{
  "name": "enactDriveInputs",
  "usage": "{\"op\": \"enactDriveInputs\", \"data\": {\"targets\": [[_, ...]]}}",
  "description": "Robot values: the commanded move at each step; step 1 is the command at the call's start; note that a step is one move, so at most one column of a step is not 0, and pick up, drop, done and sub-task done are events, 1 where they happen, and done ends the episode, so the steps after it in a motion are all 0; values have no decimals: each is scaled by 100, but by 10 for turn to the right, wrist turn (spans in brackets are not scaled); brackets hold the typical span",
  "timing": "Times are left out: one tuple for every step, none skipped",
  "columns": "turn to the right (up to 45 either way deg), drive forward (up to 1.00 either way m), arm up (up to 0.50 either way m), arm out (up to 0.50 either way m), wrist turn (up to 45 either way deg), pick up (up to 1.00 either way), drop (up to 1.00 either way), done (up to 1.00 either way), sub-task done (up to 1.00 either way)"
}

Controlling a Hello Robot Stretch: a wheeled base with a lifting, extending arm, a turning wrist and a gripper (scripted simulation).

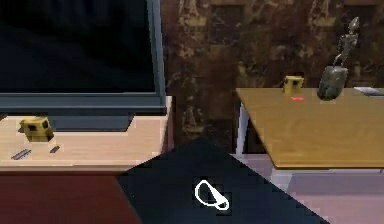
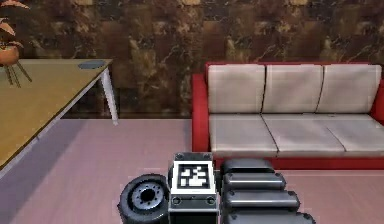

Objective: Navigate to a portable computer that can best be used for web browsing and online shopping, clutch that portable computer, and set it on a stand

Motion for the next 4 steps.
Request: {"op": "enactDriveInputs", "data": {"targets": [[0, 20, 0, 0, 0, 0, 0, 0, 0], [-450, 0, 0, 0, 0, 0, 0, 0, 0], [-180, 0, 0, 0, 0, 0, 0, 0, 0], [0, 30, 0, 0, 0, 0, 0, 0, 0]]}}
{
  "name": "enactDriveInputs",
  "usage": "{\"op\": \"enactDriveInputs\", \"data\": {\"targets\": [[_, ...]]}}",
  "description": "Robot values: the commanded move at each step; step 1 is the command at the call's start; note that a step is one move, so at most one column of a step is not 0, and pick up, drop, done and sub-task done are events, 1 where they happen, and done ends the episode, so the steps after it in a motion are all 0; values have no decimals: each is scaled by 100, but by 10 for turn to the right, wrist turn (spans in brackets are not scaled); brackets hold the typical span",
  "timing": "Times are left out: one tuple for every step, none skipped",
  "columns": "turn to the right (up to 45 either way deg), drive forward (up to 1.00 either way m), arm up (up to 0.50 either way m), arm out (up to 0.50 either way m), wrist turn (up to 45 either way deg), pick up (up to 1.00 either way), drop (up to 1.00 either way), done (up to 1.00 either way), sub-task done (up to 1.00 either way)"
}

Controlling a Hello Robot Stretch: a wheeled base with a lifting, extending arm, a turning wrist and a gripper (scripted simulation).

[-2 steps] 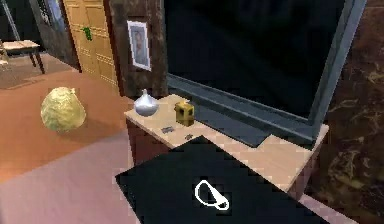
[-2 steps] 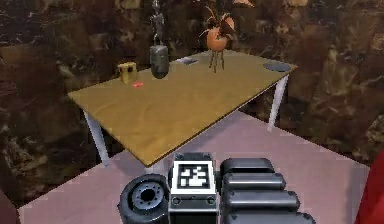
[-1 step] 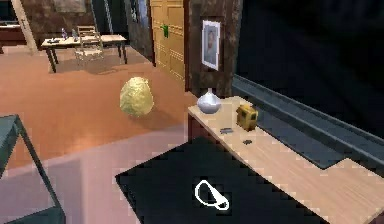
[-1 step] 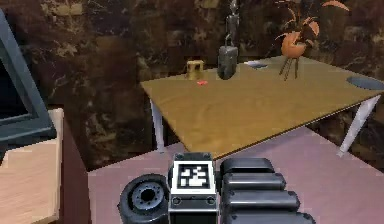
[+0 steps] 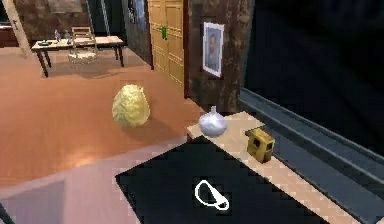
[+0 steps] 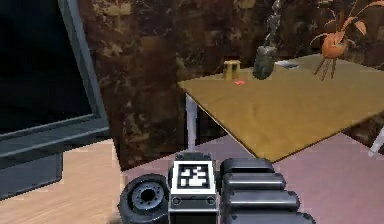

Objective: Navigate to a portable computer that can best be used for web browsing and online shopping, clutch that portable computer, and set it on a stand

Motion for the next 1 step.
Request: {"op": "enactDriveInputs", "data": {"targets": [[-180, 0, 0, 0, 0, 0, 0, 0, 0]]}}
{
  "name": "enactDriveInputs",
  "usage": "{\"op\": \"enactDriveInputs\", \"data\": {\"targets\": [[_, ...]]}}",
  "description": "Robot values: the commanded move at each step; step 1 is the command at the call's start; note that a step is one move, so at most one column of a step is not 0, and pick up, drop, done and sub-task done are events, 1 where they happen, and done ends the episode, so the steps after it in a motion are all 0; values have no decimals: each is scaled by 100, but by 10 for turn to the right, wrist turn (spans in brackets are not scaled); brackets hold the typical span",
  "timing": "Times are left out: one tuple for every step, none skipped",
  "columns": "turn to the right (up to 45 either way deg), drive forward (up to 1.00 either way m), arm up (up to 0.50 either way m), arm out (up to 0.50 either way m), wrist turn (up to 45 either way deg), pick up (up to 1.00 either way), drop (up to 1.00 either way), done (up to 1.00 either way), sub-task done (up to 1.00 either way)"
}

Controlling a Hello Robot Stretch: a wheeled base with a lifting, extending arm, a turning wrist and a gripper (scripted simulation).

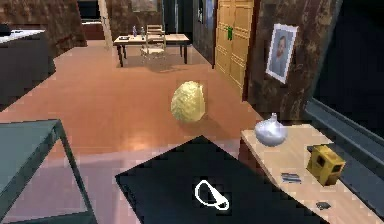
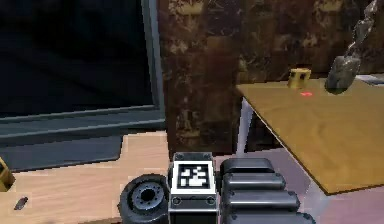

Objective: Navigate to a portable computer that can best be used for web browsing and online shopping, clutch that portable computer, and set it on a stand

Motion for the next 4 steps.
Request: {"op": "enactDriveInputs", "data": {"targets": [[0, 45, 0, 0, 0, 0, 0, 0, 0], [450, 0, 0, 0, 0, 0, 0, 0, 0], [150, 0, 0, 0, 0, 0, 0, 0, 0], [-420, 0, 0, 0, 0, 0, 0, 0, 0]]}}
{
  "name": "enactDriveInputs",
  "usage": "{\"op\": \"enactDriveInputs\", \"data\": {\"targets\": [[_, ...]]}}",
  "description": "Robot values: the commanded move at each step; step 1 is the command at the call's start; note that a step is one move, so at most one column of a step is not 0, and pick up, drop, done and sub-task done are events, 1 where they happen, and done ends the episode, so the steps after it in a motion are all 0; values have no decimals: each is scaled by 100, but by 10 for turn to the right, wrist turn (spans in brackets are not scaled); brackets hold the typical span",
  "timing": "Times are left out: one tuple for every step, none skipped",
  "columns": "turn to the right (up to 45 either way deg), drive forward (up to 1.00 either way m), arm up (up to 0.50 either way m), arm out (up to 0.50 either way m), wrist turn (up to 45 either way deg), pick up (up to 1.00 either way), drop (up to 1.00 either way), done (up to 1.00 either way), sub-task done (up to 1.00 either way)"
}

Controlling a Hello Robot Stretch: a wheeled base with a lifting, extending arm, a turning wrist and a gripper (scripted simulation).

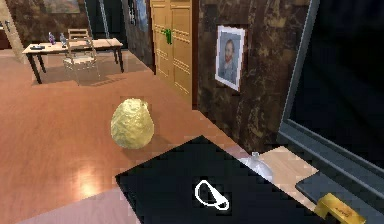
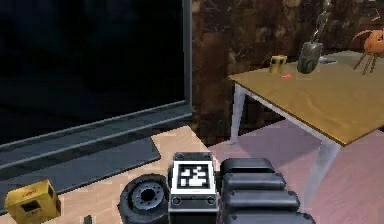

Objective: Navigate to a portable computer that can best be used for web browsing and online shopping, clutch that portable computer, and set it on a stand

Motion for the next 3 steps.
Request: {"op": "enactDriveInputs", "data": {"targets": [[0, 0, 0, 48, 0, 0, 0, 0, 0], [0, 0, 0, 0, 390, 0, 0, 0, 0], [0, 0, 0, 0, 390, 0, 0, 0, 0]]}}
